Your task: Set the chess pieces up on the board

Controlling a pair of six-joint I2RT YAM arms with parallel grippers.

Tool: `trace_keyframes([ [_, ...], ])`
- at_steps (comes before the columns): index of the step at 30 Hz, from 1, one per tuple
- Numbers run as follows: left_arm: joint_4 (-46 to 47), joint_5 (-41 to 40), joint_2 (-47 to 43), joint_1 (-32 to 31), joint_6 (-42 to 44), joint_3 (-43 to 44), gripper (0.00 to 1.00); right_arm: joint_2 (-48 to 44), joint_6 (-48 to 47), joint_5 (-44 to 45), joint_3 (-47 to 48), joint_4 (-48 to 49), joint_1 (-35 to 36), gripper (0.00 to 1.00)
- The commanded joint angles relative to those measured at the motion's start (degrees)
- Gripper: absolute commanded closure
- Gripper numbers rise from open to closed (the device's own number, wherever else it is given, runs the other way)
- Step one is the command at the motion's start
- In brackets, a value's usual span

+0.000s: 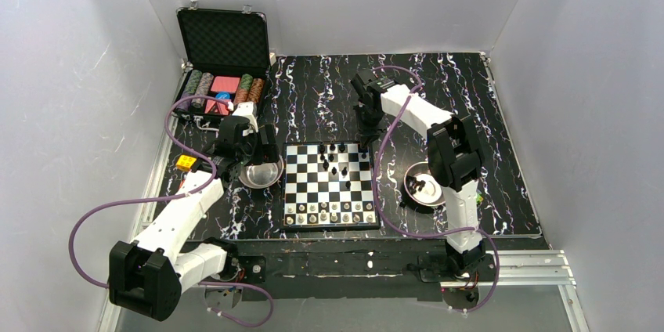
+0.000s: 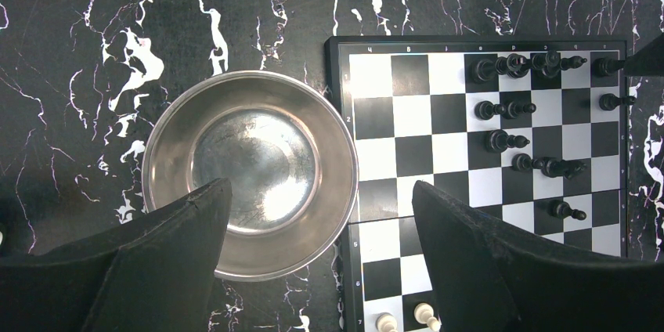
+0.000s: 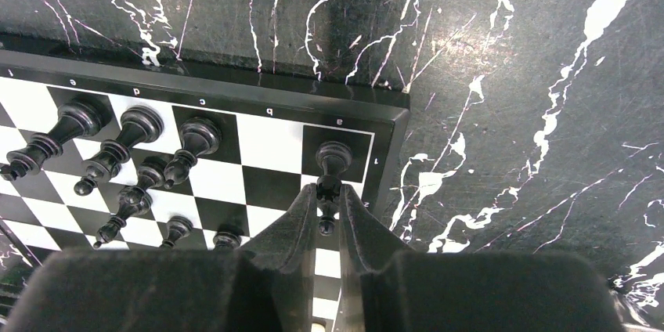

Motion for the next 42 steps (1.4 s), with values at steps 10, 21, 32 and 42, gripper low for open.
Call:
trace_keyframes([
  [10, 0.61, 0.06, -0.3, 0.33, 0.49, 0.4, 0.15, -0.21, 0.16, 0.1, 1.49, 0.39, -0.28, 0.64],
  [21, 0.21, -0.64, -0.87, 0.29, 0.4, 0.23, 0.13, -5.16, 1.2, -0.47, -0.42, 4.44, -0.28, 0.62],
  [32, -1.24, -1.95, -1.69, 0.34, 0.84, 0.85, 0.05, -17.34, 3.87, 2.7, -8.61, 9.69, -0.52, 0.61],
  [42, -3.09, 1.1, 1.86, 0.34, 0.2, 4.94, 0.02, -30.45, 7.63, 2.66, -24.29, 16.83, -1.67, 0.58],
])
